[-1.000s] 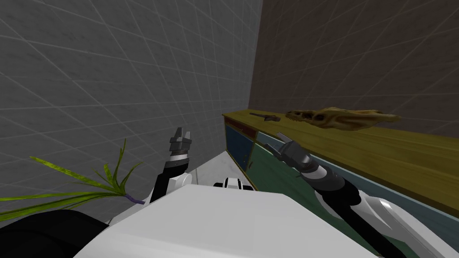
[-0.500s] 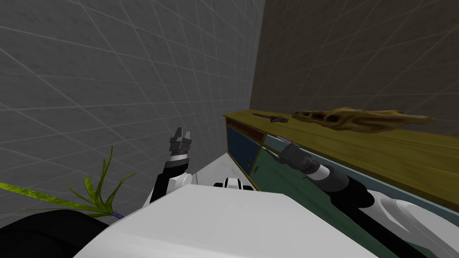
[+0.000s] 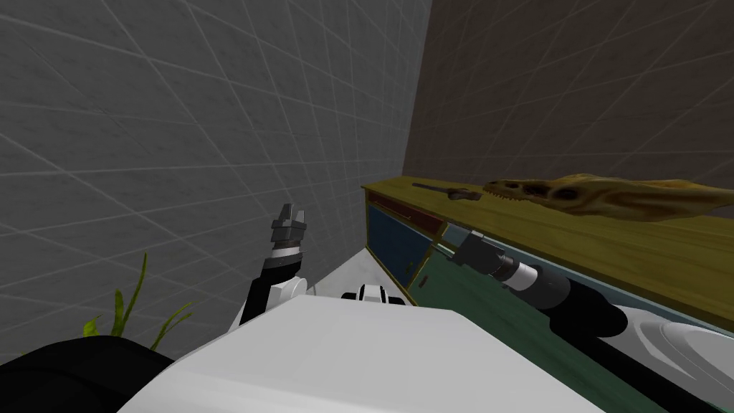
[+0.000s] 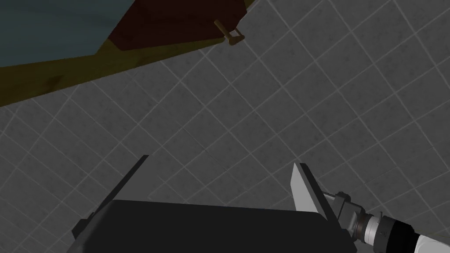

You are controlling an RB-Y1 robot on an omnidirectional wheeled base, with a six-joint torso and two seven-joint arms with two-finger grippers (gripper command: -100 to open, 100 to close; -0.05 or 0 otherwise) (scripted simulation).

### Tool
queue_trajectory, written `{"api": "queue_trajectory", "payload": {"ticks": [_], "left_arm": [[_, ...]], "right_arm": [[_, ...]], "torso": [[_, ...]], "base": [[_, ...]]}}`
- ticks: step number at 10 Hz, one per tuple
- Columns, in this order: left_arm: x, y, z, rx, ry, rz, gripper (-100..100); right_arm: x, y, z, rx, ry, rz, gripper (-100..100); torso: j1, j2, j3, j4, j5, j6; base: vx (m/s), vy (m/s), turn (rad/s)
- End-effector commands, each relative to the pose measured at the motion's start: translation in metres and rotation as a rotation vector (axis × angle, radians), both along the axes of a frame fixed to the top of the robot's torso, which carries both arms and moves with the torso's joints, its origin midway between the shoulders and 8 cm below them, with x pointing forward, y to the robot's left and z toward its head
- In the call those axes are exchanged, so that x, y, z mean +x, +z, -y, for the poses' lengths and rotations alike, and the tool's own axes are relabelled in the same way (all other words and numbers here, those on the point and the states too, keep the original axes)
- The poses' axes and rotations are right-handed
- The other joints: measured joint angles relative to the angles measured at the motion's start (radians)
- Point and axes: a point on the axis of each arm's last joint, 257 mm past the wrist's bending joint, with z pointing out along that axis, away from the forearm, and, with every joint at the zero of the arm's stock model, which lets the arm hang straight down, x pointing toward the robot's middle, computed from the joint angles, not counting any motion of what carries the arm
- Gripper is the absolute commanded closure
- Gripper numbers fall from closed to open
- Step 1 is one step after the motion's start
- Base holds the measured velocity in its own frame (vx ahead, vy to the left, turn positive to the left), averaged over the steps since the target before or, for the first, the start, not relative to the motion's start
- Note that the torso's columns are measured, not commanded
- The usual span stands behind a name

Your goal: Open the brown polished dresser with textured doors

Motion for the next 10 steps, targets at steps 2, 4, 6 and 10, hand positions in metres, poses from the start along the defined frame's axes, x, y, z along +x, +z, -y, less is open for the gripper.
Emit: {"api": "queue_trajectory", "payload": {"ticks": [2,4,6,10], "left_arm": [[0.000,0.000,0.000,0.000,0.000,0.000,0],[0.000,0.000,0.000,0.000,0.000,0.000,0],[0.000,0.000,0.000,0.000,0.000,0.000,0],[0.000,0.000,0.000,0.000,0.000,0.000,0]], "right_arm": [[0.009,-0.016,0.023,-0.178,-0.037,0.006,-100],[0.013,-0.025,0.042,-0.307,-0.060,0.010,-100],[0.017,-0.031,0.061,-0.428,-0.077,0.017,-100],[0.023,-0.037,0.093,-0.643,-0.095,0.033,-100]], "torso": [[0.000,0.003,0.002,0.001,0.000,0.000],[0.006,-0.001,-0.001,0.000,0.002,0.000],[0.004,0.000,0.000,0.000,0.002,0.000],[0.001,0.001,0.001,0.000,0.000,0.000]], "base": [[0.065,0.093,-0.043],[0.102,0.161,-0.064],[0.089,0.169,-0.050],[0.094,0.117,-0.047]]}}
